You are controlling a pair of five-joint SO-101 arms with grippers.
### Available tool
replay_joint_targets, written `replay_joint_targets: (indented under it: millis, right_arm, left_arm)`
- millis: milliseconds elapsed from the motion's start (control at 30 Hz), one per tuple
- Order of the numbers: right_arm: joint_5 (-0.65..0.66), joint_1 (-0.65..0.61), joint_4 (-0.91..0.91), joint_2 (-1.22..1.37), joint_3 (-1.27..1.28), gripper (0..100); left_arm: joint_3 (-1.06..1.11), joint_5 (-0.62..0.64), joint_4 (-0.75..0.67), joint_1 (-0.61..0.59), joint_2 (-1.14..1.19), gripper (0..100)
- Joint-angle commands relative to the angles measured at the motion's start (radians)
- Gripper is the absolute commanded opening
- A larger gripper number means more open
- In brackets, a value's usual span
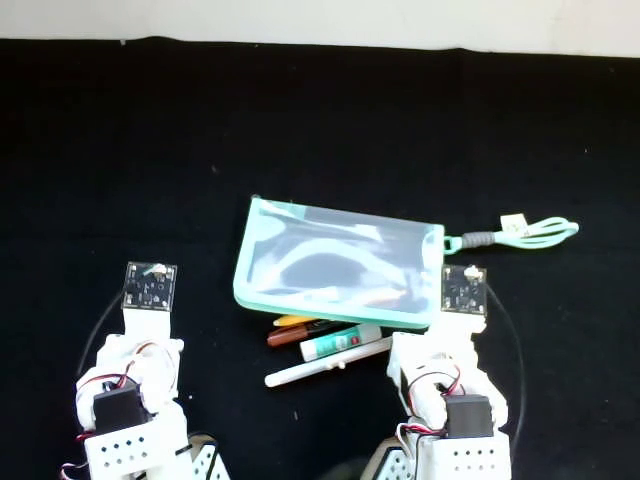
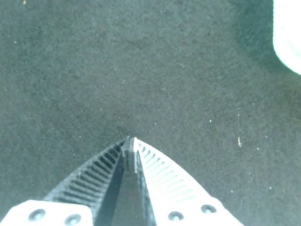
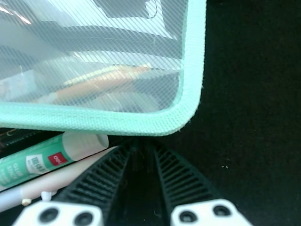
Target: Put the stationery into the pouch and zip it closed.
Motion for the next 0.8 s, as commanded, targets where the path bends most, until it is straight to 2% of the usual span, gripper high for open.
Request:
replay_joint_targets:
  millis: [0,767]
  right_arm:
    - [0.011,0.01,0.007,-0.01,0.134,3.3]
    - [0.006,0.005,0.001,-0.01,0.134,3.3]
  left_arm:
    - [0.012,-0.008,0.006,-0.012,-0.01,1]
    - [0.012,-0.005,0.006,0.005,-0.01,1]
